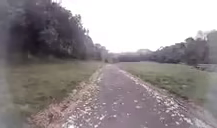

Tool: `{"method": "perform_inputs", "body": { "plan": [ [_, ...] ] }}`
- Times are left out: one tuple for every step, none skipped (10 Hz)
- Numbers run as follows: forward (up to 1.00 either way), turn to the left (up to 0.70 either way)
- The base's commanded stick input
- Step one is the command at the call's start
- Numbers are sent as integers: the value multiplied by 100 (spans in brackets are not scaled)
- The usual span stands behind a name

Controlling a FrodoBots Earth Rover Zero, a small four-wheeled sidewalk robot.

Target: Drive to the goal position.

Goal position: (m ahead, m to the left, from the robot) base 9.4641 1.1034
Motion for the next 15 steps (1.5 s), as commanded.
{"method": "perform_inputs", "body": {
  "plan": [
    [85,0],
    [85,0],
    [85,0],
    [85,0],
    [85,0],
    [85,0],
    [85,0],
    [85,0],
    [85,0],
    [85,0],
    [85,0],
    [85,0],
    [85,0],
    [85,0],
    [85,0]
  ]
}}
